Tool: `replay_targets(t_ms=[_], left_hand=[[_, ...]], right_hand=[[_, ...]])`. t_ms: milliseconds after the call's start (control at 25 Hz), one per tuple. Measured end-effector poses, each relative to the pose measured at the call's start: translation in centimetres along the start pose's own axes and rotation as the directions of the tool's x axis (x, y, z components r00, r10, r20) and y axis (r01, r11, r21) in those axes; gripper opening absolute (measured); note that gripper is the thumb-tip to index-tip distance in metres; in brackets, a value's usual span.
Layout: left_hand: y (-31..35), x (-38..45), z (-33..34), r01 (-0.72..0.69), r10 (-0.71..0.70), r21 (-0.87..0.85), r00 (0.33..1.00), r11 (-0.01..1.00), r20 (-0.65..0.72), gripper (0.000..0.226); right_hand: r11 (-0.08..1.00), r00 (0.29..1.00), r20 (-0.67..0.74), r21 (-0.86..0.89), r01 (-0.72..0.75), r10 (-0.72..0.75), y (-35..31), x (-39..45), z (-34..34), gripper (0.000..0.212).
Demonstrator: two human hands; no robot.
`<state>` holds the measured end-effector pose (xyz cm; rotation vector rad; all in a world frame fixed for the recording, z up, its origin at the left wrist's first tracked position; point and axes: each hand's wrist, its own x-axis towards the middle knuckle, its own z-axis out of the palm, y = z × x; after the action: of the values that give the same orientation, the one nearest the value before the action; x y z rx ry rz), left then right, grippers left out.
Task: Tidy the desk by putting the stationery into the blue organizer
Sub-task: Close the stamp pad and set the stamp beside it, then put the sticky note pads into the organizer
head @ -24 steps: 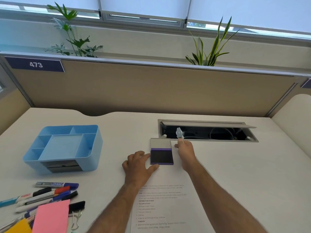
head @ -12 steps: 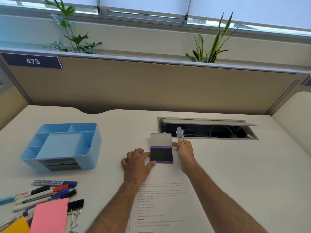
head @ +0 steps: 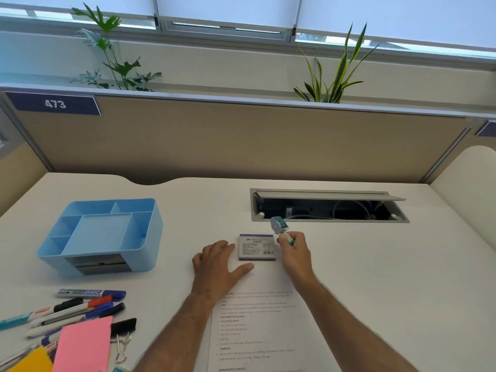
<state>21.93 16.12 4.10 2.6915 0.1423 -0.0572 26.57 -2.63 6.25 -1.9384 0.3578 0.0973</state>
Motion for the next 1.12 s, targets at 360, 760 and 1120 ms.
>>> replay_targets(t_ms=[360, 760, 1120], left_hand=[[-1.7, -2.0, 0.5, -0.137, 0.113, 0.27, 0.989, 0.953, 0.1, 0.116], [-2.2, -1.9, 1.1, -0.145, 0.129, 0.272, 0.989, 0.951, 0.077, 0.107], [-3.4, -4.4, 0.5, -0.112, 0.11, -0.012, 0.989, 0.994, -0.099, 0.106]], right_hand=[[0.825, 0.884, -0.065, -0.398, 0.402, -0.463, 3.5, -1.0, 3.1, 0.011], [0.85, 0.907, -0.047, -0.373, 0.373, -0.419, 3.6, -1.5, 2.9, 0.043], [0.696, 0.763, 0.018, -0.397, 0.598, -0.646, 2.1, -5.6, 3.8, 0.055]])
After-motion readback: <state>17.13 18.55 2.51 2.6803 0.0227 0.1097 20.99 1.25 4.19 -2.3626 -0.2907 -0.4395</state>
